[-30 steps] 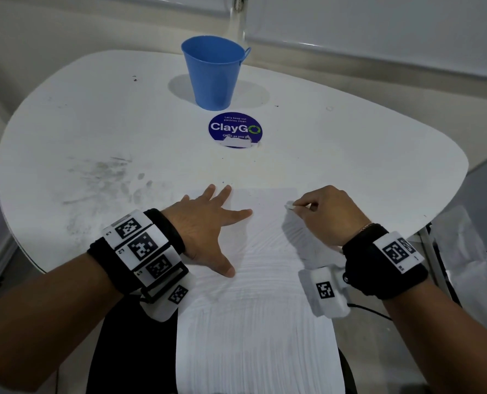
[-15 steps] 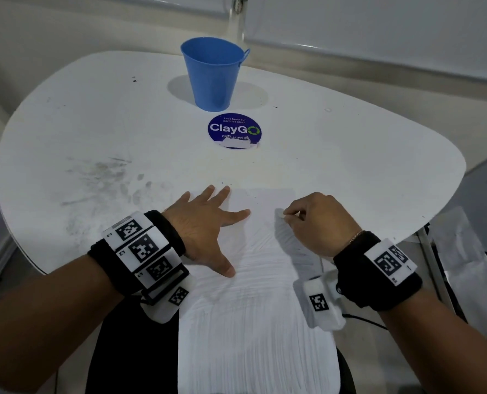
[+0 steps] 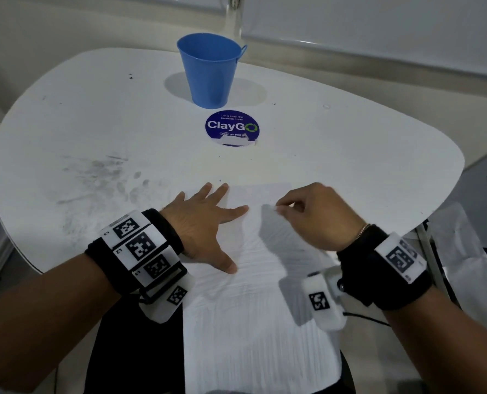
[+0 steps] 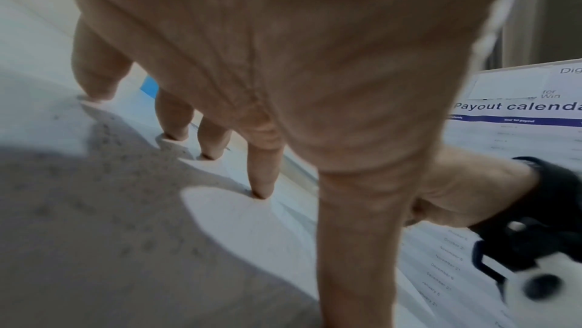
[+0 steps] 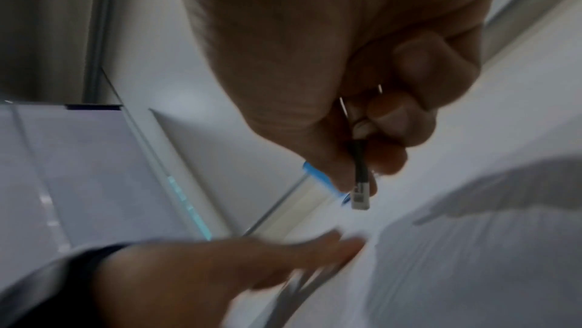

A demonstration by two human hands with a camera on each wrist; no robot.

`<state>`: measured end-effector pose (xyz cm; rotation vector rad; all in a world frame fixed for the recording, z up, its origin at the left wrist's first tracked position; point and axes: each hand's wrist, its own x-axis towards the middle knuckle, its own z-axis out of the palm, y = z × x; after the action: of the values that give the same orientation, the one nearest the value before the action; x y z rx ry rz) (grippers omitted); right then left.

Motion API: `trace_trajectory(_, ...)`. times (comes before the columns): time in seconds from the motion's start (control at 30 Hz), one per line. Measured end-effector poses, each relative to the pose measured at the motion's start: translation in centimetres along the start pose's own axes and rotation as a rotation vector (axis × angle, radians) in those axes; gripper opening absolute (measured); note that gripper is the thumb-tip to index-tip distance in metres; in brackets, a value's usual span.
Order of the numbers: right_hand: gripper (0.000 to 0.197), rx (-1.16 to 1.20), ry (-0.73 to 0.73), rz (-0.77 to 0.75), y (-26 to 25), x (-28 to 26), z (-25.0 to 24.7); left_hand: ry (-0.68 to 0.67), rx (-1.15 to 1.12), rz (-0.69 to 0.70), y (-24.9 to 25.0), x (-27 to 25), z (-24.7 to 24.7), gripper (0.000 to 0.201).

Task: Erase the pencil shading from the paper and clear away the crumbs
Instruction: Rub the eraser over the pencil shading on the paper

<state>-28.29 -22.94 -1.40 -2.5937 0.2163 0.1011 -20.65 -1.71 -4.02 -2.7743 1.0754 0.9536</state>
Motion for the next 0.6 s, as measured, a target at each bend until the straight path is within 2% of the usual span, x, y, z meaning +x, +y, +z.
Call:
trace_trajectory(0.13, 0.017, -0.001, -0.151, -0.075, -2.0, -1.4, 2.7, 0.025, -0.019, -0.018, 0.2, 0.2, 0.2, 0.116)
trace_trajectory(0.23, 0.02, -0.057, -0.117, -0.061, -2.1, -2.0, 3.4, 0.022, -0.02, -0.022, 0.2, 0.3, 0.2, 0.117)
trace_trajectory(0.37, 0.021, -0.067, -0.151, -0.091, -2.7, -2.6, 3.6, 0.016, -0.012, -0.028, 0.2, 0.3, 0.2, 0.119)
trace_trajectory(0.5, 0.021, -0.068, -0.058, -0.015, -1.9, -1.4, 3.1, 0.019, -0.021, -0.031, 0.3, 0.1, 0.1, 0.117)
trace_trajectory(0.6, 0.023, -0.064, -0.14, -0.103, -3.1, -2.4, 4.1, 0.017, -0.021, -0.033, 0.2, 0.1, 0.2, 0.118)
